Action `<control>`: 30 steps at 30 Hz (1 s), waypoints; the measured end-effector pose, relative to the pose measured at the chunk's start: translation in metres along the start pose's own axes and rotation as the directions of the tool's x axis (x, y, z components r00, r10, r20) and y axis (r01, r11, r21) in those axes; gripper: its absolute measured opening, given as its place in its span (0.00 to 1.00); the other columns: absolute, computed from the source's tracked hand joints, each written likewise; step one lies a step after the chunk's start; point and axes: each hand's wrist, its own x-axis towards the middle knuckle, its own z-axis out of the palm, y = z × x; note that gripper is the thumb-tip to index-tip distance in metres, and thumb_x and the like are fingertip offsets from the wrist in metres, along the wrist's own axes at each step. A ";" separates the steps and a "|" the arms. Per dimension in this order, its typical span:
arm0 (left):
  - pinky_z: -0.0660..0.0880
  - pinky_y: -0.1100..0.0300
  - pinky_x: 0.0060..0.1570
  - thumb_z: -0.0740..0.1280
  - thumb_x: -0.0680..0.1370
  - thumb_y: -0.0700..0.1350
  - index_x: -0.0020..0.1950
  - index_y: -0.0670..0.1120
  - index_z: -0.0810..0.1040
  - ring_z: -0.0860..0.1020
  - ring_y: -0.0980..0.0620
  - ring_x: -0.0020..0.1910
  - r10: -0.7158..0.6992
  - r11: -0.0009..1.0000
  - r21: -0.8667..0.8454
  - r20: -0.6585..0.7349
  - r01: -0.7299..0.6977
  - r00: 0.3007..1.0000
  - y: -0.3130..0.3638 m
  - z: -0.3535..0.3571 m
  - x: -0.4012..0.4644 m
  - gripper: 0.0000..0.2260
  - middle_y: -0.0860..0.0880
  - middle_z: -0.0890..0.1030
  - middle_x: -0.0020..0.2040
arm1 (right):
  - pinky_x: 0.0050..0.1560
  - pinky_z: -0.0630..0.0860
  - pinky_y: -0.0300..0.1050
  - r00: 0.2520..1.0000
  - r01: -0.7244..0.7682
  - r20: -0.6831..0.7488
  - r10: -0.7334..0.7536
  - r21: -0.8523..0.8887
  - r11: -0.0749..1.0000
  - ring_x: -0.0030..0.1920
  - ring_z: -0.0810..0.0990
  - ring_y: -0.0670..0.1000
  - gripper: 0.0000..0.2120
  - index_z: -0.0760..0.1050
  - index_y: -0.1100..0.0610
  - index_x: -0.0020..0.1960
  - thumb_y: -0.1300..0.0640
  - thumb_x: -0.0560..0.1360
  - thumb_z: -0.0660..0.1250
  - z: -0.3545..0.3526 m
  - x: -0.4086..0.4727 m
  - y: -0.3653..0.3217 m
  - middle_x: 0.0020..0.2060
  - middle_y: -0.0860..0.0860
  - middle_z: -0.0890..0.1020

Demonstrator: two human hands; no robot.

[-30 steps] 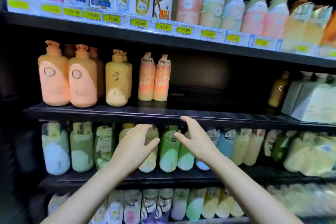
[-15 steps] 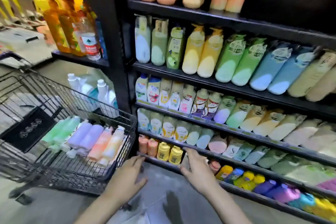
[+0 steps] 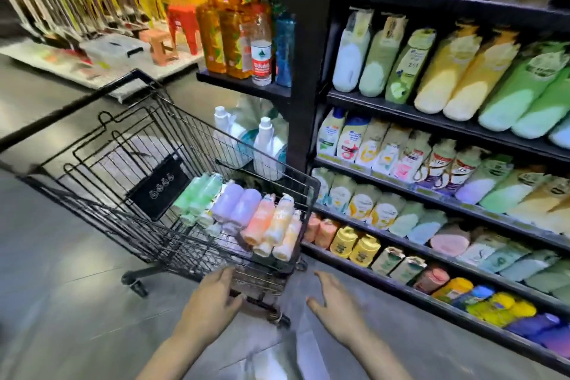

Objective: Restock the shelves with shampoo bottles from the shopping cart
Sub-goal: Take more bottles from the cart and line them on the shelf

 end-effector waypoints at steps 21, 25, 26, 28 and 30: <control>0.69 0.54 0.61 0.62 0.77 0.53 0.68 0.45 0.67 0.71 0.45 0.63 0.193 0.977 0.061 0.130 -0.202 0.973 -0.110 -0.063 0.151 0.22 0.46 0.73 0.63 | 0.67 0.64 0.42 0.977 -0.212 0.013 0.212 0.143 0.967 0.70 0.66 0.51 0.26 0.58 0.55 0.74 0.50 0.79 0.61 0.057 0.112 -0.105 0.71 0.52 0.65; 0.71 0.54 0.57 0.65 0.75 0.52 0.65 0.46 0.69 0.74 0.44 0.60 0.219 0.966 0.103 0.174 -0.239 0.960 -0.111 -0.059 0.195 0.21 0.47 0.75 0.60 | 0.69 0.61 0.41 0.966 -0.260 0.052 0.255 0.121 0.958 0.71 0.64 0.51 0.26 0.58 0.54 0.74 0.51 0.80 0.60 0.056 0.154 -0.095 0.71 0.52 0.65; 0.73 0.54 0.53 0.68 0.73 0.52 0.62 0.47 0.69 0.76 0.44 0.58 0.230 0.958 0.129 0.186 -0.256 0.955 -0.110 -0.056 0.207 0.20 0.47 0.76 0.57 | 0.69 0.61 0.42 0.961 -0.274 0.062 0.269 0.114 0.955 0.71 0.65 0.51 0.25 0.58 0.53 0.74 0.51 0.80 0.60 0.058 0.163 -0.091 0.71 0.52 0.65; 0.74 0.54 0.51 0.68 0.74 0.51 0.62 0.45 0.70 0.77 0.42 0.57 0.235 0.949 0.155 0.236 -0.275 0.943 -0.107 -0.048 0.229 0.20 0.45 0.77 0.58 | 0.69 0.62 0.43 0.952 -0.301 0.088 0.293 0.090 0.949 0.71 0.65 0.51 0.25 0.58 0.52 0.74 0.50 0.80 0.60 0.061 0.180 -0.083 0.71 0.51 0.65; 0.70 0.54 0.58 0.62 0.78 0.52 0.68 0.44 0.66 0.71 0.44 0.64 0.205 0.937 0.203 0.341 -0.284 0.918 -0.106 -0.036 0.245 0.21 0.45 0.71 0.66 | 0.69 0.62 0.44 0.928 -0.358 0.138 0.345 0.078 0.931 0.72 0.64 0.53 0.26 0.56 0.53 0.75 0.49 0.80 0.59 0.066 0.196 -0.075 0.73 0.53 0.64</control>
